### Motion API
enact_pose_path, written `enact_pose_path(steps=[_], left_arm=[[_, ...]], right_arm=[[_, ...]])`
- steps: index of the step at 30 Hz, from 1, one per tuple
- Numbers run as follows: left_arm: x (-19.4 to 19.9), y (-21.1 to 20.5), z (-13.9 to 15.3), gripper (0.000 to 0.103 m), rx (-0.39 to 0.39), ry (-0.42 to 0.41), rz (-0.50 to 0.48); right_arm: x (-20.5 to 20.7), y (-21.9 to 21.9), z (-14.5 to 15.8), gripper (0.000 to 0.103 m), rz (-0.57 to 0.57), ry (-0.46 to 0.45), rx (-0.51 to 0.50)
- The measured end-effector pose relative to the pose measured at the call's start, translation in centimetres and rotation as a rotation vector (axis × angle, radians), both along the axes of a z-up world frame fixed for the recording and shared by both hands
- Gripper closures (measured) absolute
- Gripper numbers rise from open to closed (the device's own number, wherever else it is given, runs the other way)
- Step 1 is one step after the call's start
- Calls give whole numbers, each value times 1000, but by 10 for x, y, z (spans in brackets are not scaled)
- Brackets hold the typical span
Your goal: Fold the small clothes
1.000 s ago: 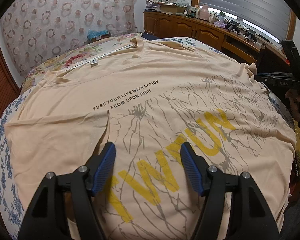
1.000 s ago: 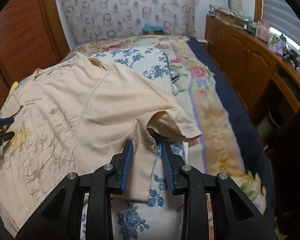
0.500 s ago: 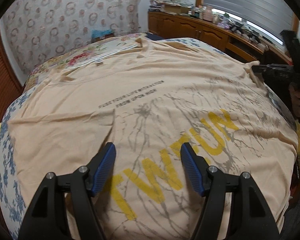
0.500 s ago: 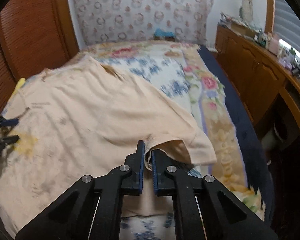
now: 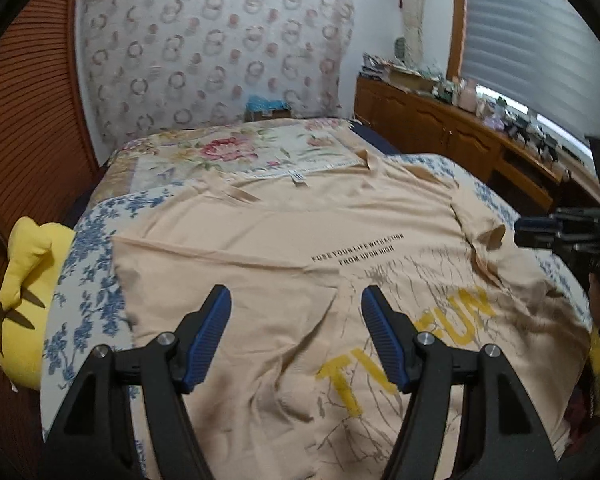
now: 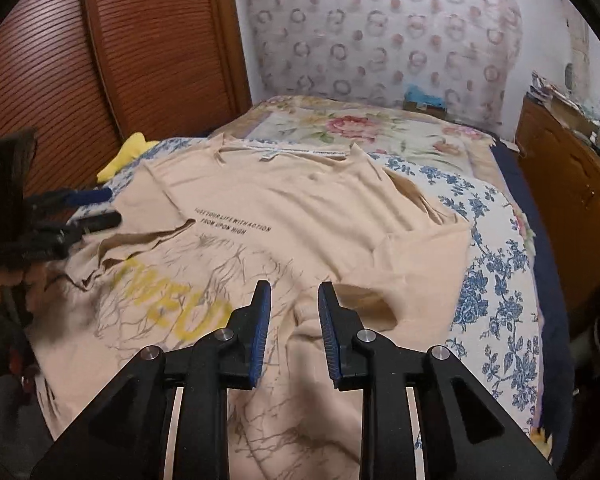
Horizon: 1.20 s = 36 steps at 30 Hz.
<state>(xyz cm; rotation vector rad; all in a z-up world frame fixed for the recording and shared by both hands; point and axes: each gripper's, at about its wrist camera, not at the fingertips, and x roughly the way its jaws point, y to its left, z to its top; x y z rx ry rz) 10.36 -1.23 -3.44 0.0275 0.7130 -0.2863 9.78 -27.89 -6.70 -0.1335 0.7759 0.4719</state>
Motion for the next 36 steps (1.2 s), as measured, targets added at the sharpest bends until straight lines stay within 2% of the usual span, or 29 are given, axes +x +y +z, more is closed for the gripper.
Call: enact_pose_path(steps=[6, 13, 17, 23, 27, 29, 32, 36], left_arm=[[-7, -2, 4, 36, 30, -26, 9], [-19, -7, 9, 36, 25, -44, 11], [-25, -7, 11, 36, 27, -49, 7], [-26, 3, 13, 36, 10, -51, 18], [-27, 10, 13, 36, 7, -50, 30], [-27, 13, 12, 36, 6, -47, 38], [-28, 18, 13, 36, 7, -50, 49], [-28, 28, 13, 36, 5, -54, 72]], right_arm=[[7, -34, 5, 80, -80, -16, -33], [31, -40, -25, 80, -108, 49, -81], [43, -45, -36, 76, -146, 72, -93], [54, -45, -47, 76, -117, 137, -68], [56, -34, -47, 76, -78, 138, -76], [57, -28, -46, 89, -64, 127, -88], [60, -22, -40, 94, -52, 109, -75], [70, -2, -30, 94, -16, 97, -56]])
